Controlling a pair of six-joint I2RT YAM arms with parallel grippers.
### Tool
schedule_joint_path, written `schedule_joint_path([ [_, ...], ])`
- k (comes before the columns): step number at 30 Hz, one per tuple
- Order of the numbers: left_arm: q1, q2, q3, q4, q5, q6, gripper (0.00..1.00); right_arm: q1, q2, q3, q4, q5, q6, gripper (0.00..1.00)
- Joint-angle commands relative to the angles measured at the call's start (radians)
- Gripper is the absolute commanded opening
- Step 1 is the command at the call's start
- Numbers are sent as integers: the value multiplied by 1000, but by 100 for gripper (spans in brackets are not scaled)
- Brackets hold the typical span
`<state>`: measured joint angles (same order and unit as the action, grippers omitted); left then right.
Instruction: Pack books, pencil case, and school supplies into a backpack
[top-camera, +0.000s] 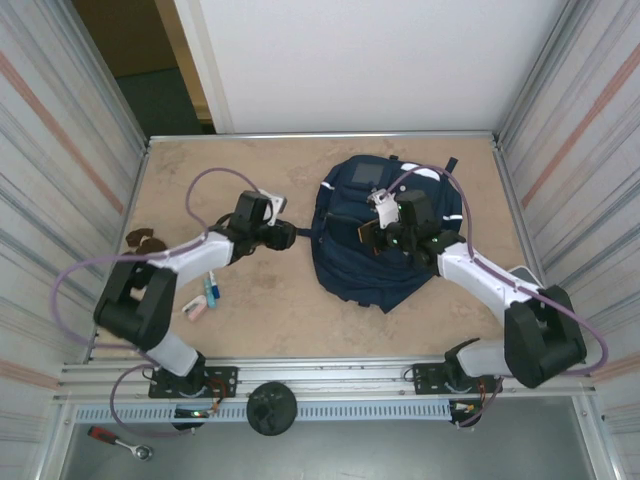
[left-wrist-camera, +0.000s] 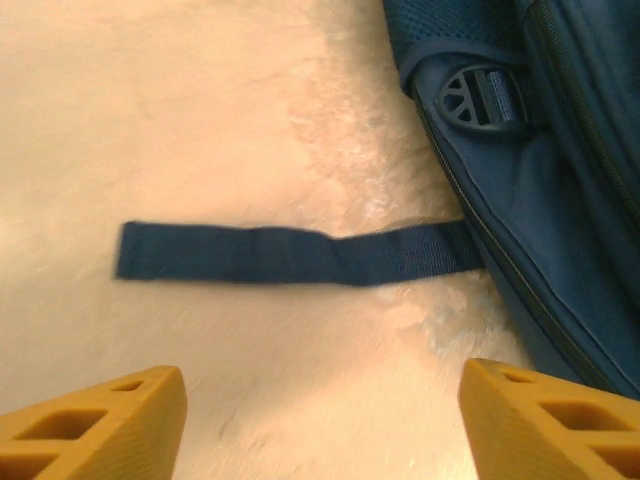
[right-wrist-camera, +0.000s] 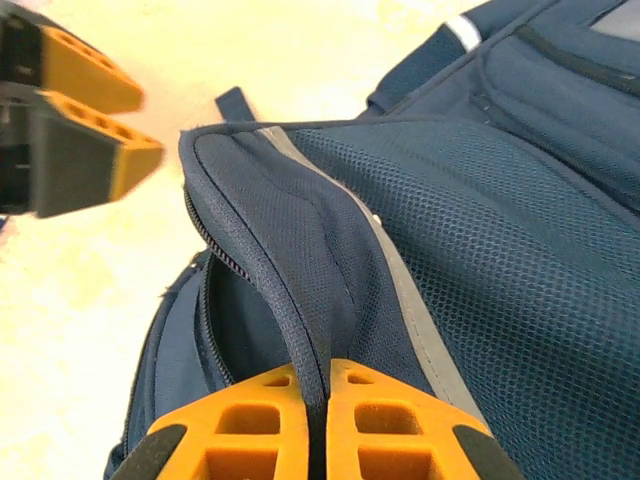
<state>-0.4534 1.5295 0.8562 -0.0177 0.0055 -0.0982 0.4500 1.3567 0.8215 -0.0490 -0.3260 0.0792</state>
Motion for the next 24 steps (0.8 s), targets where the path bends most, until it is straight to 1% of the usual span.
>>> schedule_joint_path([
  [1, 14, -150, -81, -24, -160, -86, 77, 33, 76, 81, 3, -36, 6, 4],
  [2, 19, -189, -102, -53, -197, -118, 79, 44, 92, 93, -6, -24, 4, 9],
  [5, 47, -267, -117, -214, -259, -175, 81, 69, 108, 98, -33, 36, 33, 33],
  [7, 64, -302, -117, -320, -310, -217, 81, 80, 101, 82, -38, 73, 78, 46],
  [8, 78, -318, -120, -361, -317, -234, 82, 86, 94, 71, -37, 91, 103, 54],
  [9, 93, -329, -124, -397, -317, -250, 82, 93, 85, 59, -34, 108, 121, 59],
  [10, 108, -341, -131, -430, -320, -274, 83, 101, 72, 44, -27, 126, 134, 62],
  [13, 144, -364, -165, -471, -323, -332, 84, 119, 39, 9, -6, 162, 157, 65],
  [15, 205, -348, -186, -442, -262, -345, 84, 124, 28, -10, 14, 156, 172, 65],
  [16, 257, -324, -190, -417, -213, -352, 84, 124, 30, -17, 22, 148, 179, 65],
  [17, 303, -291, -186, -397, -168, -358, 83, 124, 37, -19, 26, 139, 180, 65],
  [19, 356, -214, -155, -386, -123, -352, 81, 124, 54, -12, 13, 133, 179, 65],
  [20, 366, -174, -135, -390, -133, -344, 80, 125, 60, -8, 3, 133, 179, 65],
  [22, 390, -111, -100, -403, -96, -341, 78, 125, 56, -13, -4, 136, 182, 64],
  [24, 395, -62, -77, -406, -83, -343, 75, 125, 42, -23, 2, 138, 183, 64],
])
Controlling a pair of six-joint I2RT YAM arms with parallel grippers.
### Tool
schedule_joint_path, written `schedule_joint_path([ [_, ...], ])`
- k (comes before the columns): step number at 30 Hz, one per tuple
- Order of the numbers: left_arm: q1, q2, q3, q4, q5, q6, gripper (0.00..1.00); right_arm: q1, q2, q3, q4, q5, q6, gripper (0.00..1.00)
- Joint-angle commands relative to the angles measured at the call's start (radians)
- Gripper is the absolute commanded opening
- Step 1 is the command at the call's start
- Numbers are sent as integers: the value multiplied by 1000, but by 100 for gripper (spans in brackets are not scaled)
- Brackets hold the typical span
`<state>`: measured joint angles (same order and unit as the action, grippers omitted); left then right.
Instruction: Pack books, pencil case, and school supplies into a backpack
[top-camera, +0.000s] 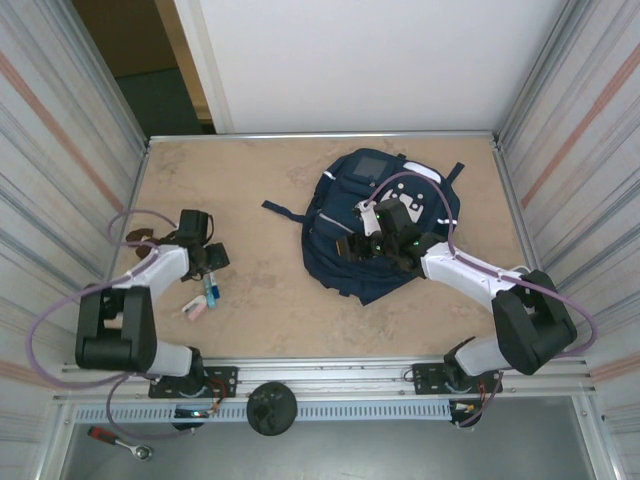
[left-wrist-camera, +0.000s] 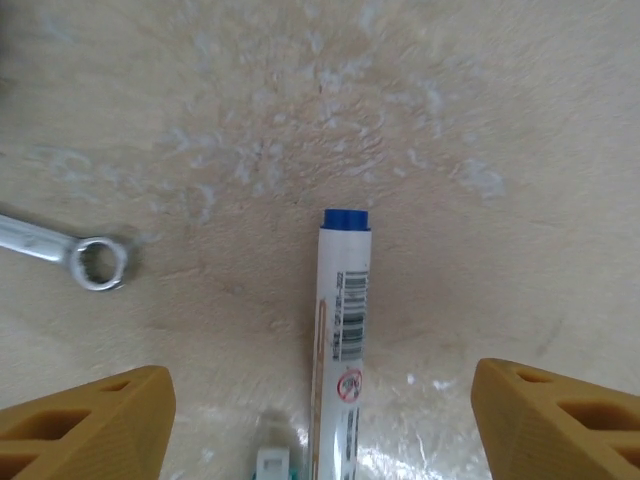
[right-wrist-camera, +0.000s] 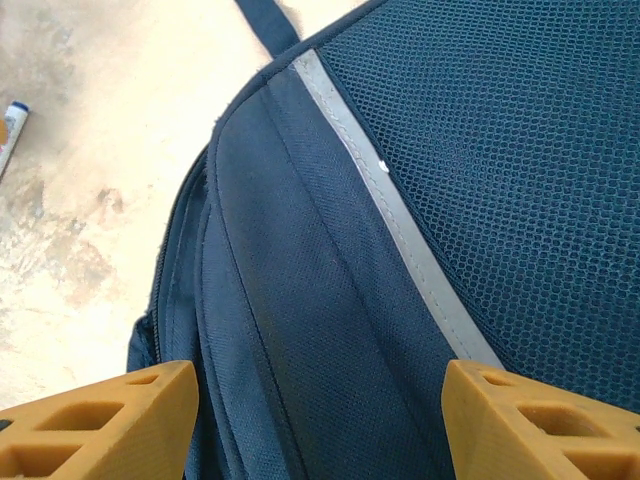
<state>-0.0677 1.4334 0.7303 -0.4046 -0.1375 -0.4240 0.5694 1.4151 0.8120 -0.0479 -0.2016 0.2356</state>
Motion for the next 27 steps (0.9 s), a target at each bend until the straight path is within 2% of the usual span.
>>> schedule_joint_path([
  [1, 9, 57, 55, -16, 72, -19, 73, 6, -26, -16, 1, 20, 27, 64],
  [6, 11, 158, 82, -16, 119, -22, 60, 7, -74, -23, -9, 48, 19, 65],
  [18, 9, 226, 144, 40, 213, 20, 15, 21, -106, 18, -144, 150, -8, 65],
  [21, -7, 207, 165, 63, 253, 21, 9, 20, -93, 66, -251, 218, -67, 67],
  [23, -33, 166, 166, 89, 258, 10, 8, 21, -71, 93, -292, 216, -112, 68],
  [27, -88, 65, 144, 156, 291, -28, 5, 80, -6, 137, -325, 253, -198, 70],
])
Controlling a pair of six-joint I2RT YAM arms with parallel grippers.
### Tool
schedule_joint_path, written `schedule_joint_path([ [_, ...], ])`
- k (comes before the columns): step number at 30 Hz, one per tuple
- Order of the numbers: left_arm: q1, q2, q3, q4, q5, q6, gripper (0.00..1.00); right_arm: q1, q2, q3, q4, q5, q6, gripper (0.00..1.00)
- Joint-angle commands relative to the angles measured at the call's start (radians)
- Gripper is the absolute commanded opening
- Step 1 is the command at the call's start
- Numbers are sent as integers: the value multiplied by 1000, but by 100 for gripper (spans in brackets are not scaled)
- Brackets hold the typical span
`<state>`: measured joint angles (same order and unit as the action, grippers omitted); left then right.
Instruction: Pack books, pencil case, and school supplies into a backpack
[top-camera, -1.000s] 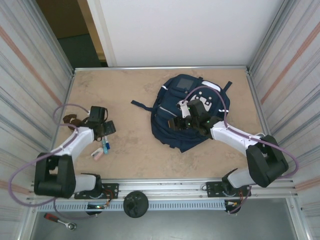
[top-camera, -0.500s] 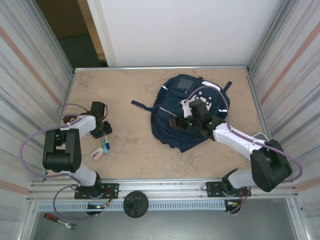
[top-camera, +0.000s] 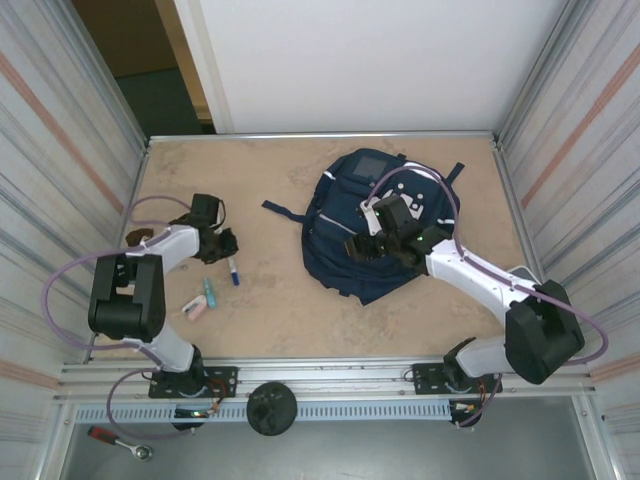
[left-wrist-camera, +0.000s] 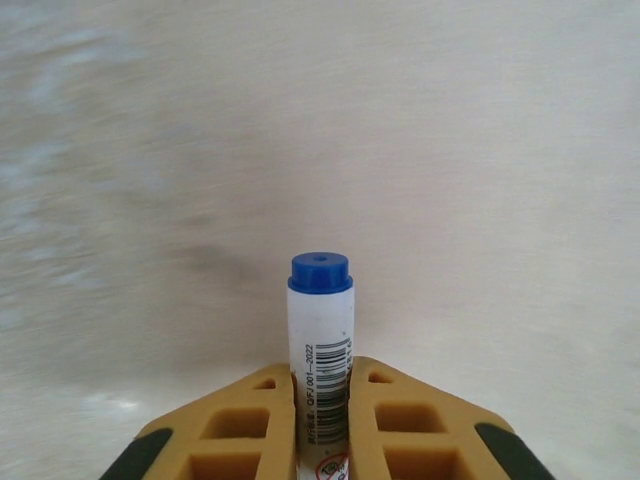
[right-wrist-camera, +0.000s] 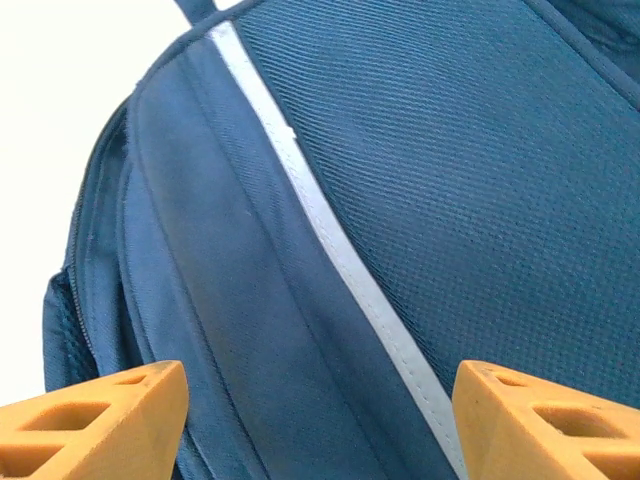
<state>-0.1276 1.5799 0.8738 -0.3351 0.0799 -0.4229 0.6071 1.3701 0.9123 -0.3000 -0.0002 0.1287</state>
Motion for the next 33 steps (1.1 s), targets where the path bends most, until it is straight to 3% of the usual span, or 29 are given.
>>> schedule_joint_path([
  [1, -48, -108, -9, 100, 72, -34, 5, 58, 57, 45, -70, 65, -109, 70],
  [7, -151, -213, -65, 131, 55, -49, 4, 84, 224, 155, -83, 153, -170, 65],
  [11, -200, -266, -96, 129, 65, -58, 4, 91, 267, 217, -97, 227, -174, 39],
  [15, -256, -347, -150, 188, 101, -127, 4, 79, 212, 242, -98, 165, -169, 16],
  [17, -287, -373, -168, 249, 133, -182, 5, 50, 189, 262, -114, 97, -148, 9],
  [22, -400, -370, -163, 423, 159, -332, 6, -65, 130, 295, -110, -146, -33, 3],
  [26, -487, -302, -138, 560, 64, -466, 7, -137, 110, 315, -72, -291, 76, 0],
  [33, -575, -67, -34, 812, -87, -681, 7, -186, 128, 413, -107, -363, 135, 0],
])
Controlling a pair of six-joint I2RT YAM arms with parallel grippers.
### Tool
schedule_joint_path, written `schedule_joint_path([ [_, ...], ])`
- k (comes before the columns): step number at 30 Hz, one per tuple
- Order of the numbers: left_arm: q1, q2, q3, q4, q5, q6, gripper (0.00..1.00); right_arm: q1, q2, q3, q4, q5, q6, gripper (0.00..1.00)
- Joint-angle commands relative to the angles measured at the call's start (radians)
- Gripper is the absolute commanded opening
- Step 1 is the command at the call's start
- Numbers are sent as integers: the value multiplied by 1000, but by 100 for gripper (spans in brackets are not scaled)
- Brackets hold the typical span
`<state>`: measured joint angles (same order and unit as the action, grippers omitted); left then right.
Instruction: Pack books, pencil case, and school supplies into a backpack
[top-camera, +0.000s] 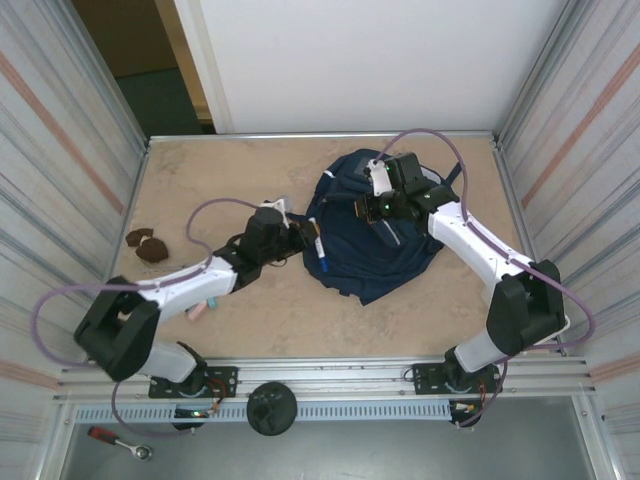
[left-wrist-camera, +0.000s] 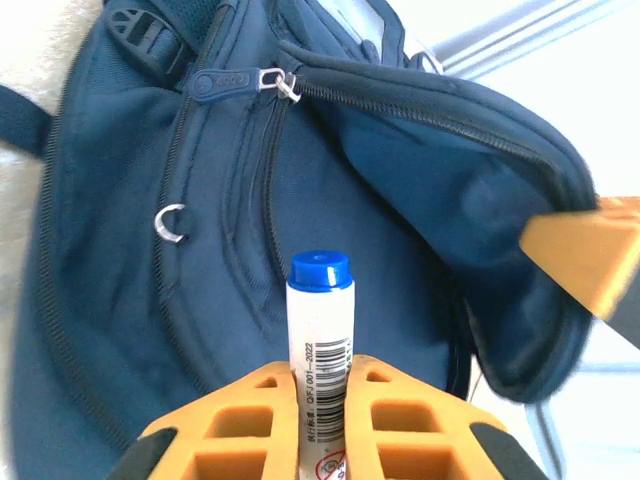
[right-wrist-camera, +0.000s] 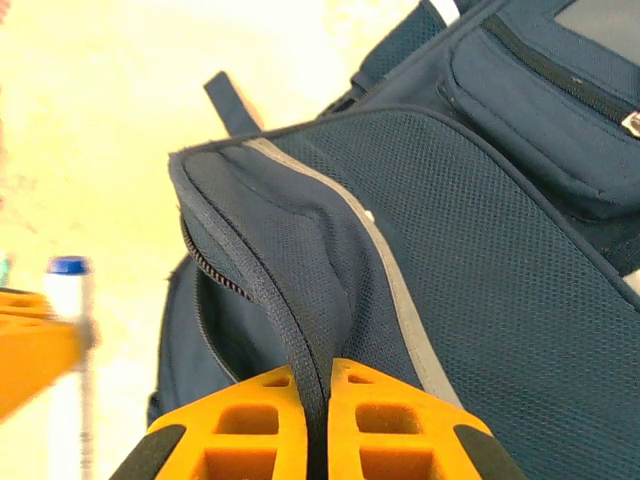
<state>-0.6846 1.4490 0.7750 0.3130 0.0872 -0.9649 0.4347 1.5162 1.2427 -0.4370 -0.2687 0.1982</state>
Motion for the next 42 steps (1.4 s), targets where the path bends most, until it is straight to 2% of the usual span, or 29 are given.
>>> schedule_joint_path([
  [1, -29, 102, 82, 194, -112, -162, 7, -20, -15, 94, 23, -109, 65, 0],
  [6, -89, 281, 212, 262, -235, -238, 7, -55, 29, 171, -49, -182, 55, 0],
  [11, -116, 431, 323, 312, -285, -313, 7, -72, 46, 186, -60, -203, 45, 0],
  [13, -126, 471, 378, 282, -294, -311, 14, -78, 43, 184, -62, -205, 45, 0],
  [17, -142, 485, 417, 231, -302, -245, 37, -94, 37, 174, -63, -210, 35, 0],
  [23, -142, 348, 343, 133, -316, -76, 56, -124, 6, 124, -42, -216, 31, 0],
  [29, -136, 125, 211, -26, -242, 121, 64, -123, -31, 54, -24, -185, 29, 0],
  [31, -124, 36, 185, -175, -222, 217, 67, -101, -52, 1, -5, -152, 30, 4],
  [36, -47, -176, 96, -603, -262, 407, 71, -22, -94, -169, 87, -50, 49, 20],
  [40, -6, -351, -8, -873, -464, 417, 75, 4, -98, -255, 148, -26, 67, 20],
  [42, 59, -420, -61, -941, -483, 399, 79, 14, -102, -279, 167, -23, 67, 18],
])
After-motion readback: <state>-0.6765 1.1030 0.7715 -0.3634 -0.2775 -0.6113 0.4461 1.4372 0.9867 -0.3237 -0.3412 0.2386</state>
